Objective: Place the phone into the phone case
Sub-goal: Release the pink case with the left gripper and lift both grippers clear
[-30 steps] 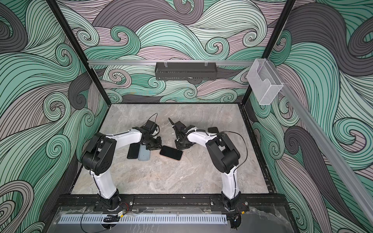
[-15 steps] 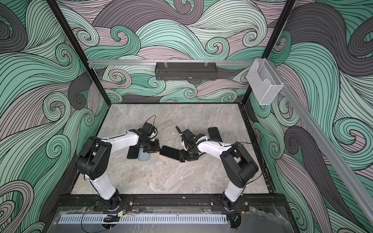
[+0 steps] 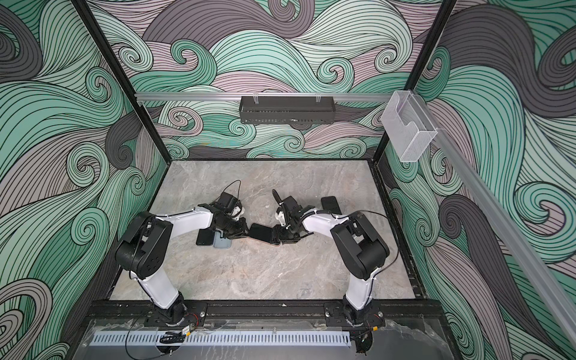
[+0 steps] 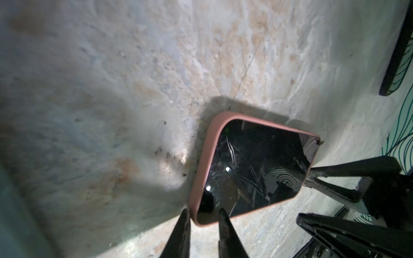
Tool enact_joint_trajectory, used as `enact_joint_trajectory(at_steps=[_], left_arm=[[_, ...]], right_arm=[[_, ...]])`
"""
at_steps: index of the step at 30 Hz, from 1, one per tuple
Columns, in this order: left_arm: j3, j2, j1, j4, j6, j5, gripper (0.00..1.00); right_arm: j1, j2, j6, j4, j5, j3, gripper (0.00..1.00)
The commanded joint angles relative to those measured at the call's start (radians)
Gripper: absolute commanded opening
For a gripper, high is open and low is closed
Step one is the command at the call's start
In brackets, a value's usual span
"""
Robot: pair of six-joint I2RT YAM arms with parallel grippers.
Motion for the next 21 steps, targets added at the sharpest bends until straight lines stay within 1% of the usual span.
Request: enact_joint_trajectory(at_steps=[1, 3, 5, 7, 9, 12, 14, 18, 21], left_arm=[[0.038, 0.054, -0.004, 0.078, 0.009, 0.093, 0.21], [0.044, 0.063, -0.004, 0.104, -0.006, 0.107, 0.2], [0.053, 0.057, -0.004, 0.113, -0.017, 0.106, 0.21], [0.06, 0.039, -0.003, 0.1, -0.023, 0.073, 0.25], [0.059, 0.012, 0.005, 0.081, -0.031, 0.028, 0.29], [0.023, -0.057, 0.039, 0.067, -0.065, -0.029, 0.41], [-0.015, -0.132, 0.065, 0.062, -0.081, -0.061, 0.48], [-0.06, -0.294, 0.103, -0.065, -0.06, -0.176, 0.62], [-0.075, -0.404, 0.123, -0.17, -0.04, -0.251, 0.64]], right_arm=[[0.018, -0.002, -0.163, -0.165, 0.171, 0.098, 0.67], [0.031, -0.008, -0.257, -0.243, 0.236, 0.149, 0.76], [0.05, -0.013, -0.355, -0.309, 0.312, 0.193, 0.82], [0.075, -0.015, -0.463, -0.341, 0.376, 0.221, 0.92], [0.094, -0.004, -0.556, -0.358, 0.398, 0.253, 0.96], [0.097, 0.043, -0.646, -0.361, 0.371, 0.302, 0.99], [0.1, 0.084, -0.692, -0.362, 0.345, 0.332, 0.99], [0.099, 0.15, -0.747, -0.343, 0.308, 0.372, 0.99], [0.099, 0.2, -0.77, -0.333, 0.299, 0.4, 0.99]])
